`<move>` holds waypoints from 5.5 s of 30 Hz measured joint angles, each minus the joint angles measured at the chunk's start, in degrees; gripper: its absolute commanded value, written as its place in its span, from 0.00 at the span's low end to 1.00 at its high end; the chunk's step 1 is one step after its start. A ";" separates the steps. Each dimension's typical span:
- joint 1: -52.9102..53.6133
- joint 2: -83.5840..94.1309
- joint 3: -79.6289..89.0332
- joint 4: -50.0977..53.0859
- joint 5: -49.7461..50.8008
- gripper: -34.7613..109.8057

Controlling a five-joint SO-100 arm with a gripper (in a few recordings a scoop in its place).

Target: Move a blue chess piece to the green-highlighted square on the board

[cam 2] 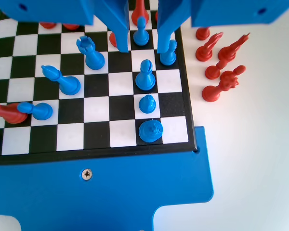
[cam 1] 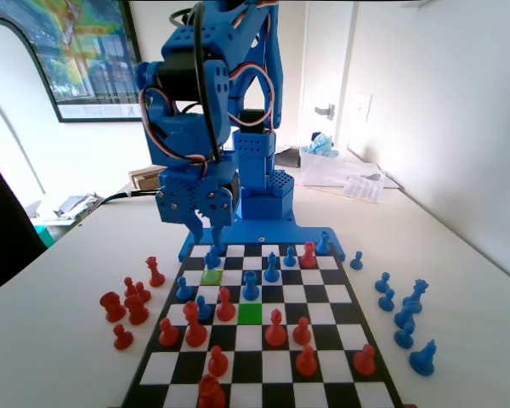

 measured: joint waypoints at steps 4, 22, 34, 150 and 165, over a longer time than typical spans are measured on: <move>0.00 -1.85 -0.35 -0.79 -0.88 0.32; 0.88 -6.15 -0.35 -5.10 -1.93 0.32; 0.88 -8.79 -0.35 -10.28 -2.11 0.32; -15.03 -29.09 -27.33 1.93 19.95 0.25; -15.47 -29.18 -26.10 0.88 18.98 0.25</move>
